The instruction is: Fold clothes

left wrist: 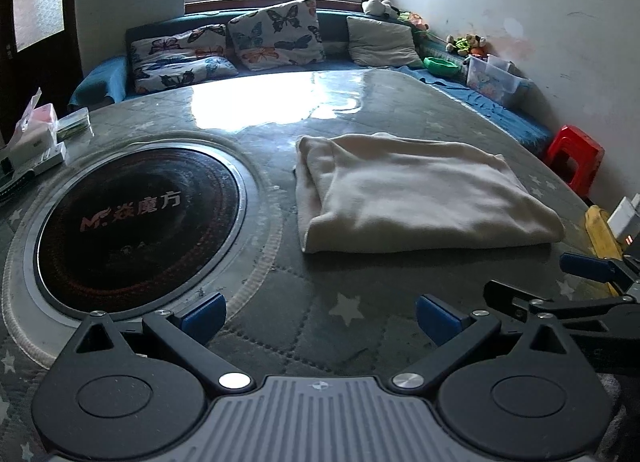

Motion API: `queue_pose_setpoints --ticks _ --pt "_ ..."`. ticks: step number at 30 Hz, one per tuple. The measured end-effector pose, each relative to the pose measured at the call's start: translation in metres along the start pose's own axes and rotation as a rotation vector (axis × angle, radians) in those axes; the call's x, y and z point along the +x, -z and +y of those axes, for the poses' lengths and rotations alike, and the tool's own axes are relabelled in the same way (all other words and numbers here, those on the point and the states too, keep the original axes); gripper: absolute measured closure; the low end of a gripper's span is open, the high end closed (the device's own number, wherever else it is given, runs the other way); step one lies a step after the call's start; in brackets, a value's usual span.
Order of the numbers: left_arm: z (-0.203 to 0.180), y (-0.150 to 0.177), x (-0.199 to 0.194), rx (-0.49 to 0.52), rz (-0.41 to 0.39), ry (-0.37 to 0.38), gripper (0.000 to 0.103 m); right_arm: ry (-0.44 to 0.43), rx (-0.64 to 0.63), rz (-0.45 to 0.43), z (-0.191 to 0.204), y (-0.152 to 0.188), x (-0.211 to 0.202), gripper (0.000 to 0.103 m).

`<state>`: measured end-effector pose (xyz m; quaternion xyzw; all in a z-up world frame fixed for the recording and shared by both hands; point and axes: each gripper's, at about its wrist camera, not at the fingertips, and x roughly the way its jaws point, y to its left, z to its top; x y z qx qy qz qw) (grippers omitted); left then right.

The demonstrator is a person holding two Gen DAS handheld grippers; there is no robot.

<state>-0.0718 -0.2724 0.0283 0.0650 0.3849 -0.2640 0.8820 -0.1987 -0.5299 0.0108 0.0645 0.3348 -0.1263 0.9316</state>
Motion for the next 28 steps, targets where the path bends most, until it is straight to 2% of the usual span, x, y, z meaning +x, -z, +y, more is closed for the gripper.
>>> queue_pose_setpoints --ticks 28 --pt "-0.011 0.008 0.0 0.033 0.005 0.014 0.0 0.014 0.004 0.009 0.005 0.006 0.0 0.0"
